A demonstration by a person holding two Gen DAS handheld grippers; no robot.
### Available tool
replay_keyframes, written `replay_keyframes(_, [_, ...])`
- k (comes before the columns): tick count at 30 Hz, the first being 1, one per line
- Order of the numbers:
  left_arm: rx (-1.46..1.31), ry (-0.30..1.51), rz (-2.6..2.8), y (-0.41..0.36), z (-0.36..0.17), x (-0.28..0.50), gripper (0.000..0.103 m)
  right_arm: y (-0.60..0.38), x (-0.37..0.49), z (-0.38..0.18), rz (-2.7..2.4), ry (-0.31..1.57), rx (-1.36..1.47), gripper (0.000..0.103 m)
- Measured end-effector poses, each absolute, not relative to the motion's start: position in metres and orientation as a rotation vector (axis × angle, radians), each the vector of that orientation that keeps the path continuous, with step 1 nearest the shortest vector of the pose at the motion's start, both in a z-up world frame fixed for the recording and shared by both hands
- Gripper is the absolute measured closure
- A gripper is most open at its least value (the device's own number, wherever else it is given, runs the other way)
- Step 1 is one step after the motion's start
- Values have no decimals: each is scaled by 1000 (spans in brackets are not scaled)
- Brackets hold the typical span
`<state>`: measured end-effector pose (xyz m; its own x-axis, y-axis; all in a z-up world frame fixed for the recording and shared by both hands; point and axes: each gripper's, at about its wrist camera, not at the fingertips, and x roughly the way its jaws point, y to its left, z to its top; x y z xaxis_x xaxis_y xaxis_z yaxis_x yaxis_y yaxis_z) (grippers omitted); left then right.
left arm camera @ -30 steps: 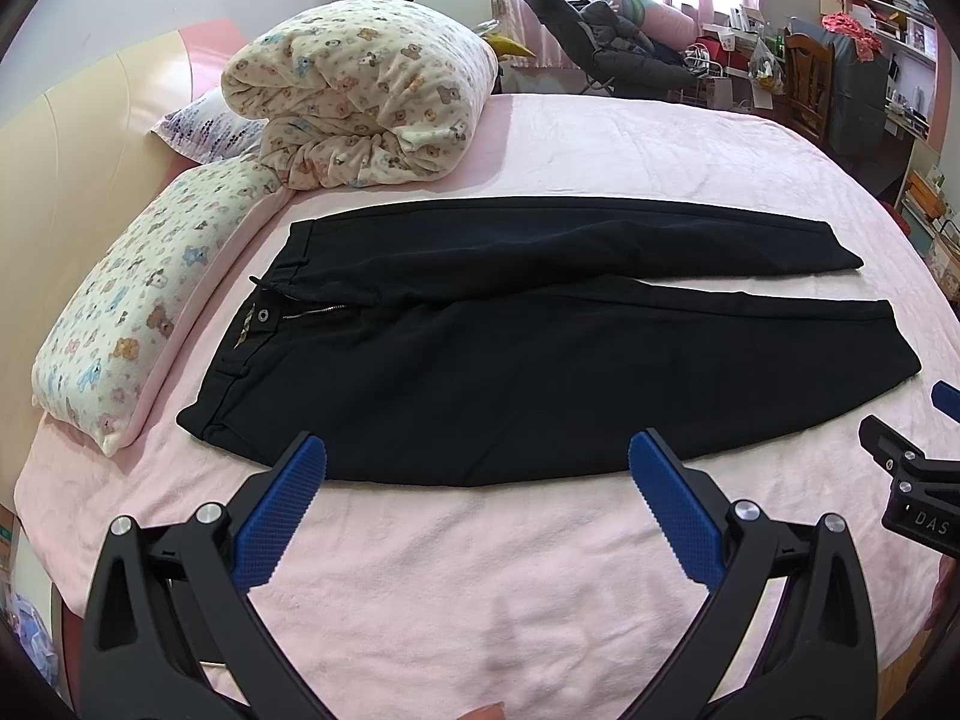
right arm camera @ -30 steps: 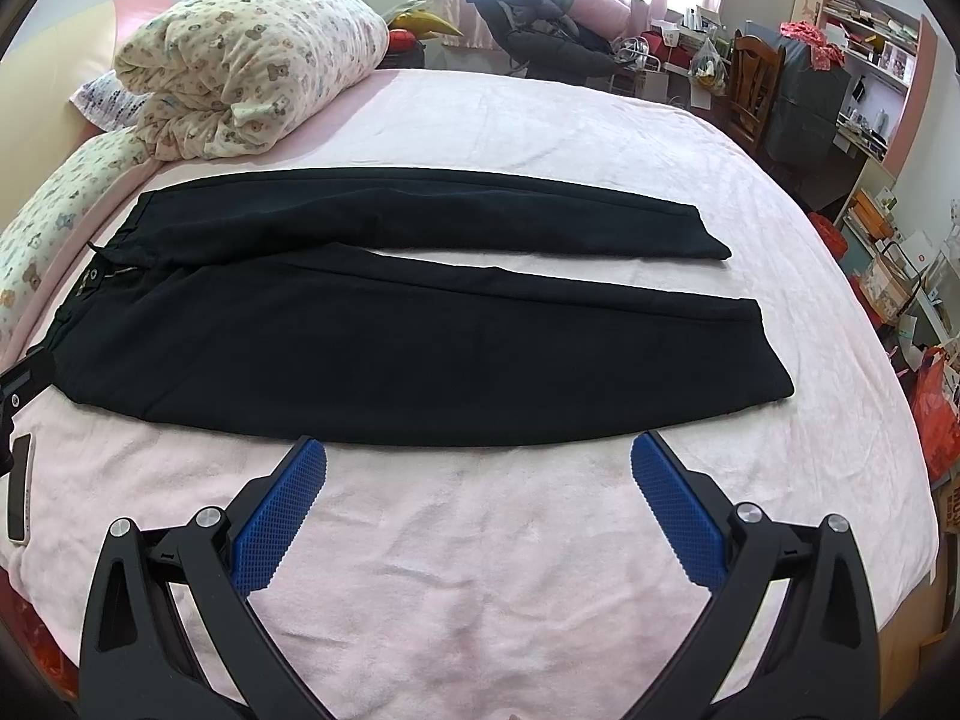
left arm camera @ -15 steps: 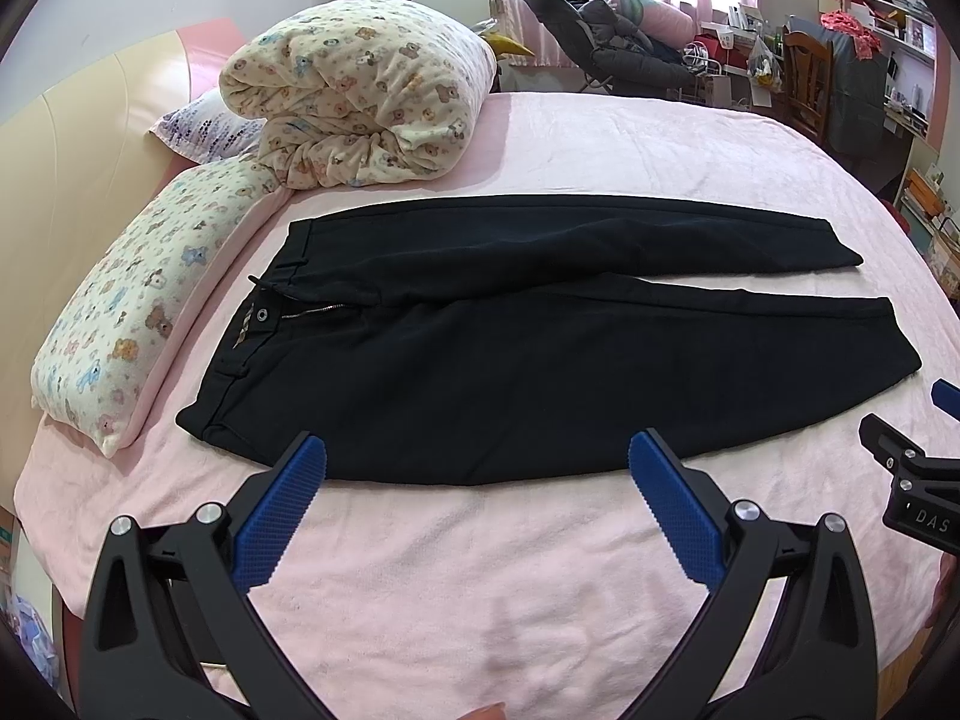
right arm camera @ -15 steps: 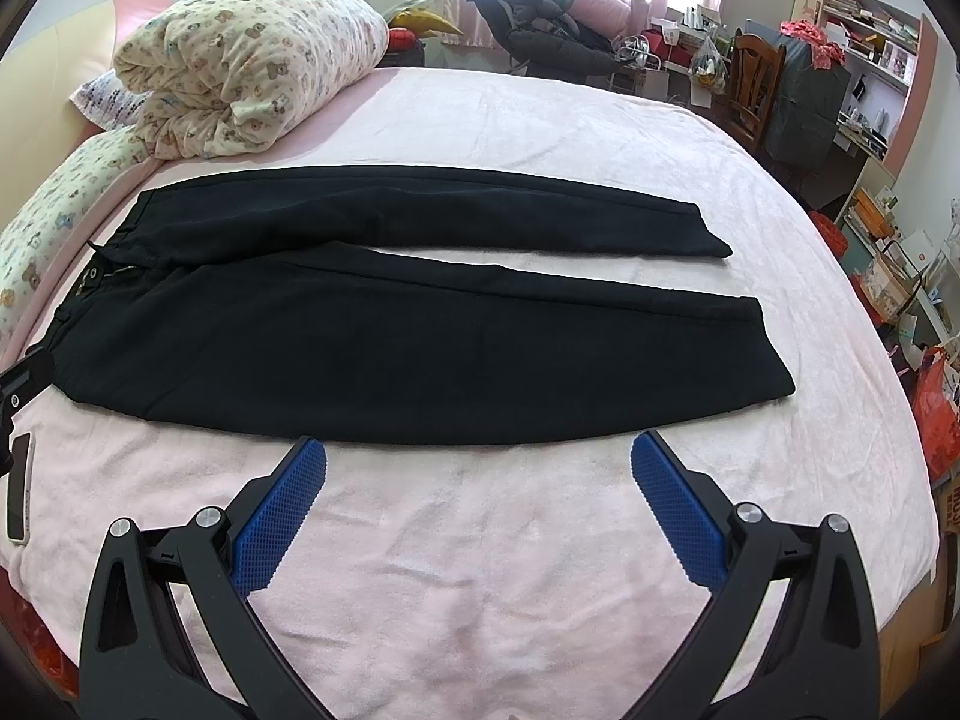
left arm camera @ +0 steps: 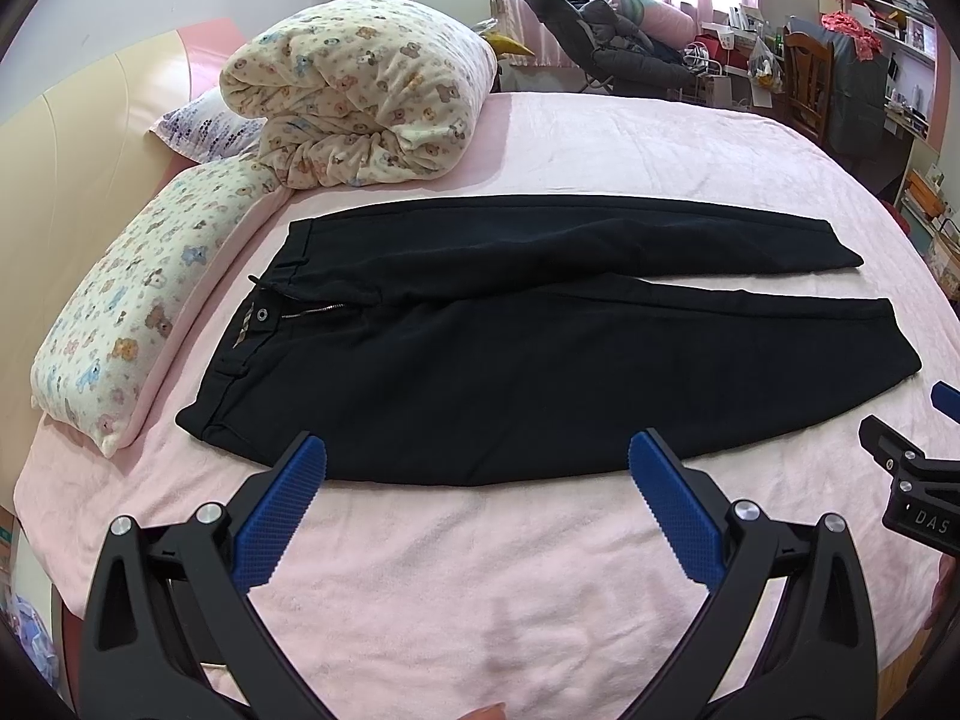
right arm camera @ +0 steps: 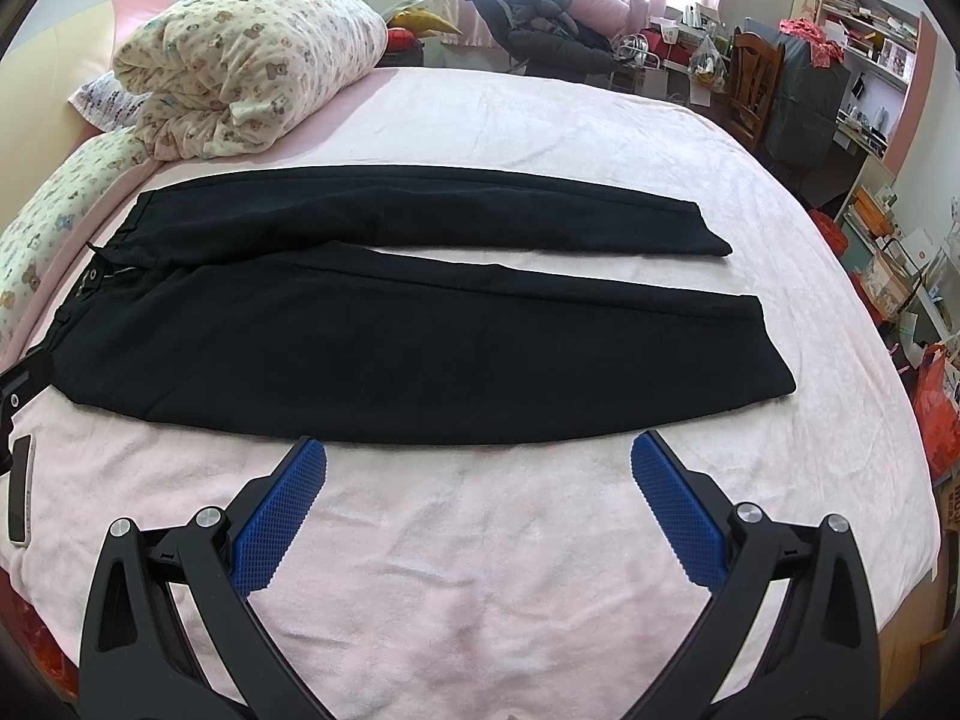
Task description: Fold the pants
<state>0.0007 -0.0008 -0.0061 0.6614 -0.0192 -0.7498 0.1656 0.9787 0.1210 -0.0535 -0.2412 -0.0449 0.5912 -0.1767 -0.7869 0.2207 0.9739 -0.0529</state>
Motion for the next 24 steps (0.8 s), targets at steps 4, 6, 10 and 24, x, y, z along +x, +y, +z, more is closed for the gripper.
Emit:
replay_keyframes(4, [188, 846, -105, 0, -8, 0, 2, -241, -53, -45, -231, 911, 53, 1])
replay_keyframes(6, [187, 848, -104, 0, -10, 0, 2, -241, -53, -46, -232, 912, 54, 1])
replay_keyframes(10, [187, 848, -104, 0, -11, -1, 2, -241, -54, -46, -231, 912, 55, 1])
replay_keyframes(24, [192, 865, -106, 0, -17, 8, 2, -243, -45, -53, -240, 928, 61, 1])
